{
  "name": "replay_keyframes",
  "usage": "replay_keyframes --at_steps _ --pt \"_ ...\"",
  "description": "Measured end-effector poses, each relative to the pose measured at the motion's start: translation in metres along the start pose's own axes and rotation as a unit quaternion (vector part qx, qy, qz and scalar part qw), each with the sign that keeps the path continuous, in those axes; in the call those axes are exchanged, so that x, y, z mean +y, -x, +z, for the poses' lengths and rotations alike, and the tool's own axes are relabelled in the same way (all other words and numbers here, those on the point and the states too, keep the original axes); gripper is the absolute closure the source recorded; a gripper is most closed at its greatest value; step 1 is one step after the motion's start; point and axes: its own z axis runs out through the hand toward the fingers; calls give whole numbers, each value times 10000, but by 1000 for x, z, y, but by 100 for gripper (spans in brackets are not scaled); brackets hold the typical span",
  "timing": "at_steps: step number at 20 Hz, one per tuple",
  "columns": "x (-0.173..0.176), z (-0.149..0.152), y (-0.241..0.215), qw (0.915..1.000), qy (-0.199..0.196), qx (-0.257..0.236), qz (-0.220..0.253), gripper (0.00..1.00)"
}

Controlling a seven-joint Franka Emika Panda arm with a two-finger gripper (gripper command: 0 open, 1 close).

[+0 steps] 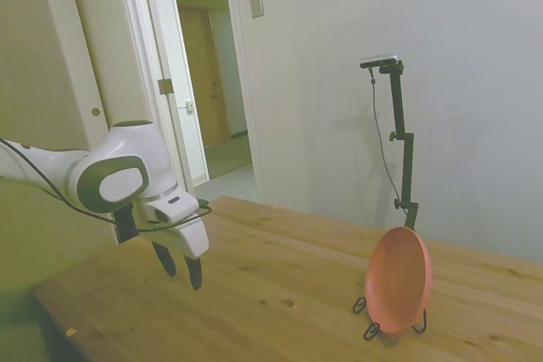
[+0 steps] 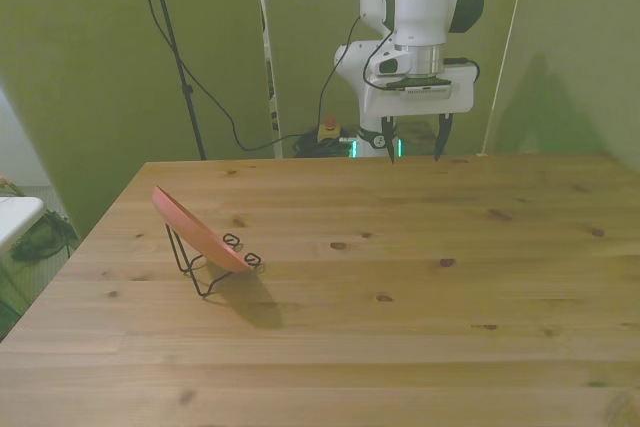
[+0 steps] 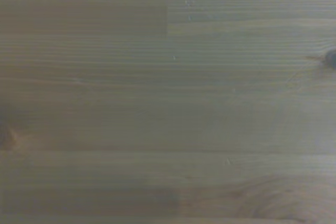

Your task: Unload the plate

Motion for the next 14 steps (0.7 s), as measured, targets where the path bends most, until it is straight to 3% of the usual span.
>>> replay_keyframes --at_steps 5,10,14 --pt "27 -10 -32 9996 97 200 172 0" --pt "98 -51 -102 9949 349 711 623 0" --pt "130 -83 -156 9889 386 1083 937 0"
